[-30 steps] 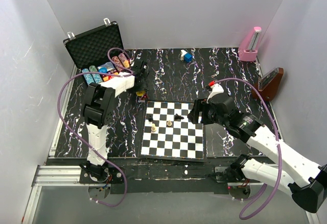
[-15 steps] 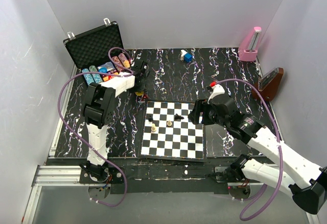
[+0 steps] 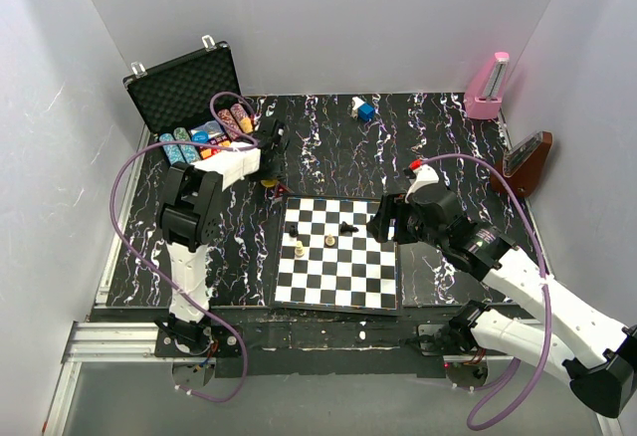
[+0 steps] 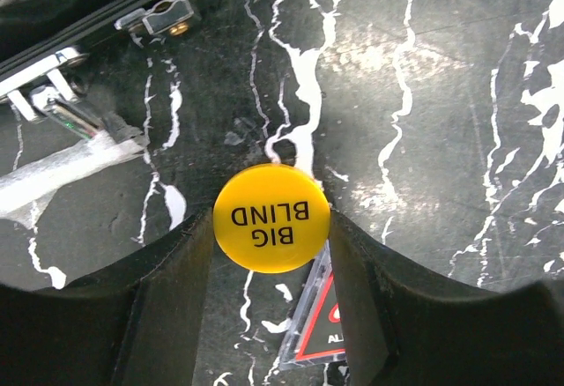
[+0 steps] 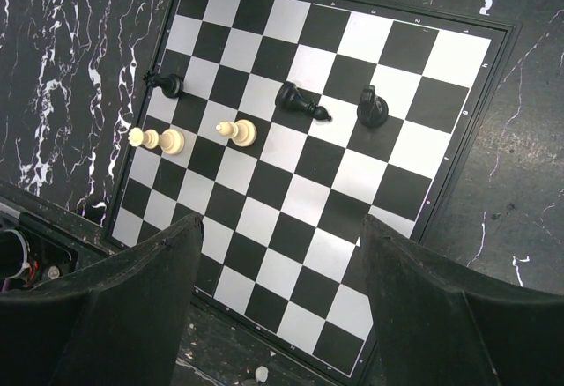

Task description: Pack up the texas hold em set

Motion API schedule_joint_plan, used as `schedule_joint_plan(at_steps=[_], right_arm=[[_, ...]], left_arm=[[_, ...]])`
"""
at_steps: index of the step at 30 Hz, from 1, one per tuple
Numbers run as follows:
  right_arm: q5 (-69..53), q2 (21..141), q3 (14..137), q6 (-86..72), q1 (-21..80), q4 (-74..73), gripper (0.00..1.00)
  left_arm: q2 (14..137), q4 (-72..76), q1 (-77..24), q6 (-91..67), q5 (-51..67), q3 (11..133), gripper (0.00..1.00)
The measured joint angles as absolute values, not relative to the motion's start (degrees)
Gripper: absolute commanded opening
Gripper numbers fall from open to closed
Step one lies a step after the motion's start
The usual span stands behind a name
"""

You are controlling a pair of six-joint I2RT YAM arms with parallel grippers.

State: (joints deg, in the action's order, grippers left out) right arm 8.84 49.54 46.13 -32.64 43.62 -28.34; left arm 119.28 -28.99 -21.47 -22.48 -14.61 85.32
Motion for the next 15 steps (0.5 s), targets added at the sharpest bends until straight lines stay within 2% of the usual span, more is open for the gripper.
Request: schedule_joint_plan(at_steps=[15], right_arm=[[8.88, 48.90, 46.13, -32.88, 43.62, -28.56, 0.79]], left_arm=[[113.51, -32.75, -20.23, -19.07, -14.39, 82.59, 0.35]])
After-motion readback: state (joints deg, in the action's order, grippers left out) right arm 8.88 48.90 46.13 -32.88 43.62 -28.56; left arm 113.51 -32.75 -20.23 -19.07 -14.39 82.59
